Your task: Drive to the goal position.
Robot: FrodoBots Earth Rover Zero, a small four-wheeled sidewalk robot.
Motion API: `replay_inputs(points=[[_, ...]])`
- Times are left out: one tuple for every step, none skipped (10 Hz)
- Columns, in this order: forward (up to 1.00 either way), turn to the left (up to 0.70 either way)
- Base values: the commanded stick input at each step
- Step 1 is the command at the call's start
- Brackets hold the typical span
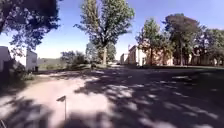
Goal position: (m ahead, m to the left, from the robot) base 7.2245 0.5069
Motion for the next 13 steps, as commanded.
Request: replay_inputs(points=[[0.45,0.0],[0.45,0.0],[0.45,0.0],[0.45,0.0],[0.45,0.0],[0.45,0.0],[0.45,0.0],[0.45,0.0],[0.45,0.0],[0.45,0.0],[0.45,0.0],[0.45,0.0],[0.45,0.0]])
